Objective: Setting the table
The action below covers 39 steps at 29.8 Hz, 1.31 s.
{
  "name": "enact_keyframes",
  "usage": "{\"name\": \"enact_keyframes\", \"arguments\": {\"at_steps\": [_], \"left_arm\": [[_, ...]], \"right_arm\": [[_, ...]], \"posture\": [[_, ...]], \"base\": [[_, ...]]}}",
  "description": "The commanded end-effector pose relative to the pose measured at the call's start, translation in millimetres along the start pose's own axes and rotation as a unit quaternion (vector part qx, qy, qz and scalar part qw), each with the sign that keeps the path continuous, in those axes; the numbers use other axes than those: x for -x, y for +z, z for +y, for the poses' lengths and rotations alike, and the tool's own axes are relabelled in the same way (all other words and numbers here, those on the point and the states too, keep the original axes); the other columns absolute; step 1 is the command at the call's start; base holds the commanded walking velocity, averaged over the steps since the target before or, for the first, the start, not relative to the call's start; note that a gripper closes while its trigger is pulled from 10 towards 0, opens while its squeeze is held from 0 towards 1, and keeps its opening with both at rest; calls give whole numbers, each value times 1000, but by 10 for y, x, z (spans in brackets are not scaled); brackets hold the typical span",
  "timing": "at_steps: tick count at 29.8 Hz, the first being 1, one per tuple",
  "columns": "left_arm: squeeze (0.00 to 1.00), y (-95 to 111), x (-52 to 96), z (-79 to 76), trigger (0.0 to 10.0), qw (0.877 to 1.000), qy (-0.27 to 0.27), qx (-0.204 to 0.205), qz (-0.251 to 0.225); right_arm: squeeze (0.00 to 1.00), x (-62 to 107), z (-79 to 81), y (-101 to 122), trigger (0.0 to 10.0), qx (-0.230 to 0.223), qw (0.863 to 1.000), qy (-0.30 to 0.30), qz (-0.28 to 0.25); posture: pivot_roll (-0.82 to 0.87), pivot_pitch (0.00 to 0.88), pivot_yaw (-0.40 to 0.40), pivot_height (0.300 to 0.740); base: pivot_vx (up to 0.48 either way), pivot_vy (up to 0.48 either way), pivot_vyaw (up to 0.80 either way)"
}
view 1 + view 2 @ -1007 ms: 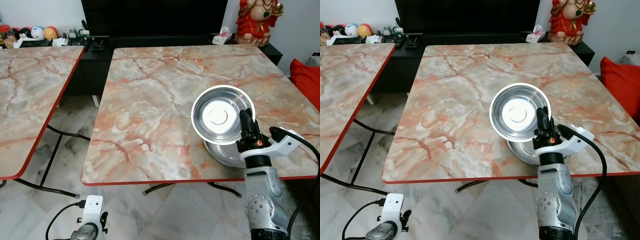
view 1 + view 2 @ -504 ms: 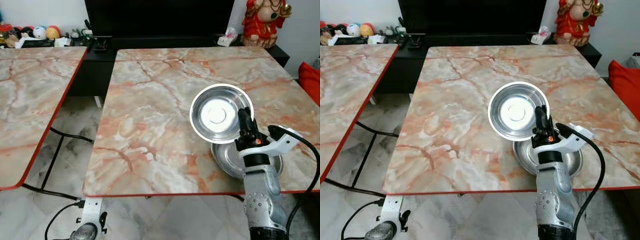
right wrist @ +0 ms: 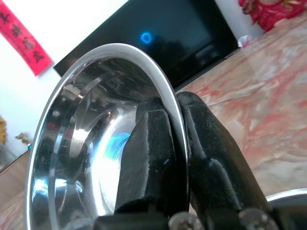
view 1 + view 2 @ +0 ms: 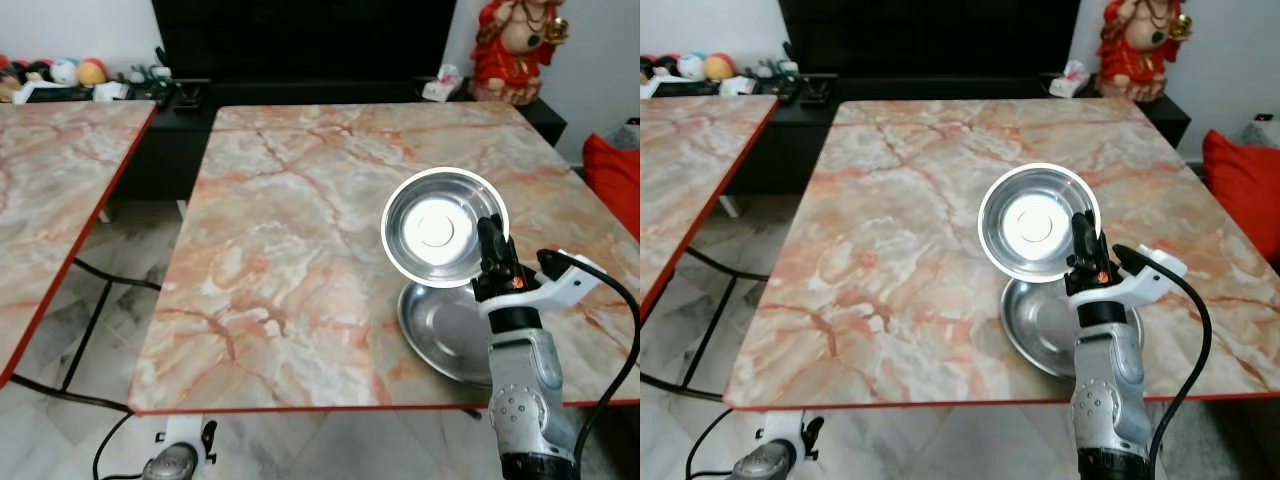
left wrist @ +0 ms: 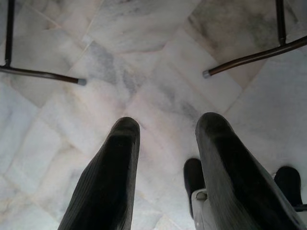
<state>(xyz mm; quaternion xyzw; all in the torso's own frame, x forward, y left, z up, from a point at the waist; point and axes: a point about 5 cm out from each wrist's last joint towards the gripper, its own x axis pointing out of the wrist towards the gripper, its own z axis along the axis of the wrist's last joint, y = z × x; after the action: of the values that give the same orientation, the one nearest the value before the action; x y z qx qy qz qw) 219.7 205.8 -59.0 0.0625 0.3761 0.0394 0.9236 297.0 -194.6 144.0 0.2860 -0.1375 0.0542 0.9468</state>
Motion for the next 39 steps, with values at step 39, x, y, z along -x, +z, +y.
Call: {"name": "enact_keyframes", "arguments": {"at_steps": [39], "left_arm": [[0,-54,8,9,10000,1000,-1,-5,16]], "right_arm": [[0,404,-675,36,10000,-40,963,-188,189]], "posture": [[-36,50,10,740]], "base": [[0,0,0]]}}
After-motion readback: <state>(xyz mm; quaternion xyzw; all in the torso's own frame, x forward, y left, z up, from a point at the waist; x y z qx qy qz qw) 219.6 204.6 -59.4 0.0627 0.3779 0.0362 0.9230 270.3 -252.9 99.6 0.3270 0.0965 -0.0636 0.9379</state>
